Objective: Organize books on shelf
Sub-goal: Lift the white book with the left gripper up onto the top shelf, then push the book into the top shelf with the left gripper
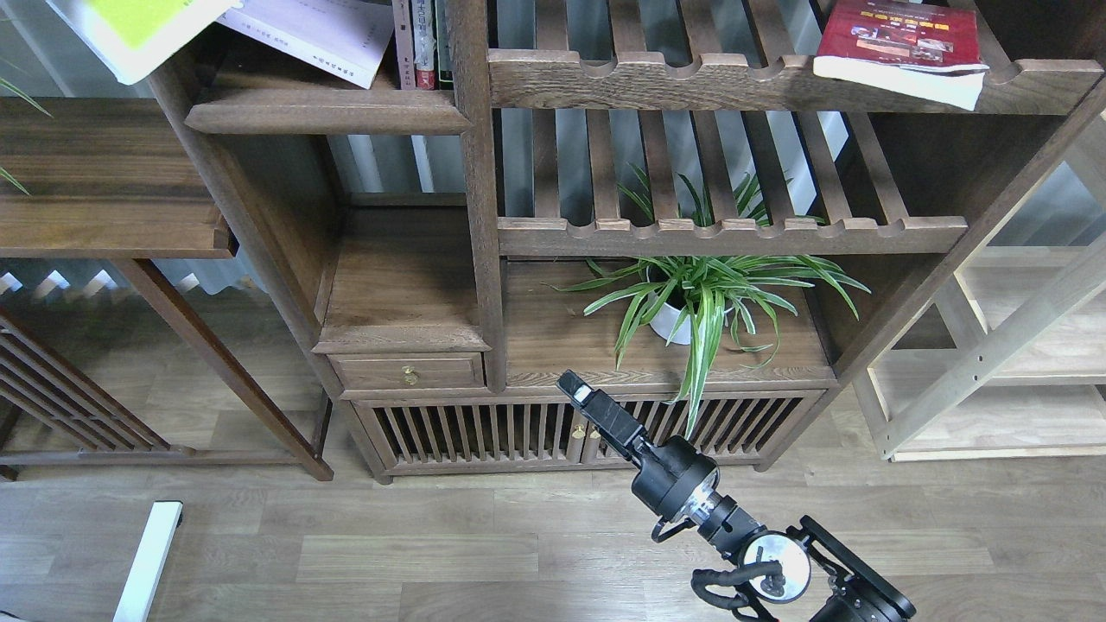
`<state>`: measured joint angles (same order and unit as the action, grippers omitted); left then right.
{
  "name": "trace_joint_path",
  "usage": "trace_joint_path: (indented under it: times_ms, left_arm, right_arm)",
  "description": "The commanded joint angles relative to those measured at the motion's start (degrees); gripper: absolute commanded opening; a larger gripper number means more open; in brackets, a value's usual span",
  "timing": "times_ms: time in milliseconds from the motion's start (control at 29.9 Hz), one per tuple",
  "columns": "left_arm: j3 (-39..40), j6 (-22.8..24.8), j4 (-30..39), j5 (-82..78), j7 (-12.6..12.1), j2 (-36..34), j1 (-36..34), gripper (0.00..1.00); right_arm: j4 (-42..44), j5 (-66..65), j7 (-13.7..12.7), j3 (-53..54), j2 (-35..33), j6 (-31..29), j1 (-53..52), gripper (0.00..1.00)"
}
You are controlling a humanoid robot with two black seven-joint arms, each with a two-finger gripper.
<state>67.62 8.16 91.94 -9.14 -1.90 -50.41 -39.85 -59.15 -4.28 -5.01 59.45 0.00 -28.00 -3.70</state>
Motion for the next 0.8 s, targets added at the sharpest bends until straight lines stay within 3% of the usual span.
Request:
trace_joint_path:
  times_ms: [0,301,769]
  left_arm:
    - [0.32,-5.24,0.26,-2.90,0.66,4.26,-0.05,0.06]
    - [-0.04,-13.96,-1.49,-13.44,0.31,18.50,-1.19,0.10]
    - [-5.13,-15.19,-15.46,-15.74,0.93,24.31,-12.70,0.10]
  right_arm:
    - [-0.17,0.06,0.00,-0.30,0.00,0.00,0.00,0.83]
    - [-0.70,0.06,0.00,-0.47,0.00,0.00,0.00,0.83]
    - [-1.14,0.06,0.00,-1.53,0.00,0.00,0.00,0.83]
